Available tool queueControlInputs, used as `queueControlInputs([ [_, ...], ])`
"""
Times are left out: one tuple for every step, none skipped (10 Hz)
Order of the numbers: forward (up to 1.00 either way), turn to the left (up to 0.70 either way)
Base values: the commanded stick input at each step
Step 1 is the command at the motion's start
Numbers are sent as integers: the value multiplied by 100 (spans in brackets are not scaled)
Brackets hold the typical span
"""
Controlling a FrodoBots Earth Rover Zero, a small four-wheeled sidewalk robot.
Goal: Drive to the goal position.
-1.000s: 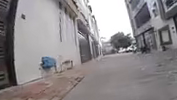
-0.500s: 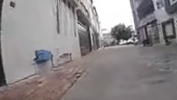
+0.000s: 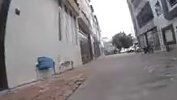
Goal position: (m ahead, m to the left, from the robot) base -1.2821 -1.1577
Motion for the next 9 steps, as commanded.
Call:
queueControlInputs([
  [0,0],
  [0,0],
  [0,0],
  [0,0],
  [0,0],
  [0,0],
  [7,-3],
  [33,-13],
  [60,-24],
])
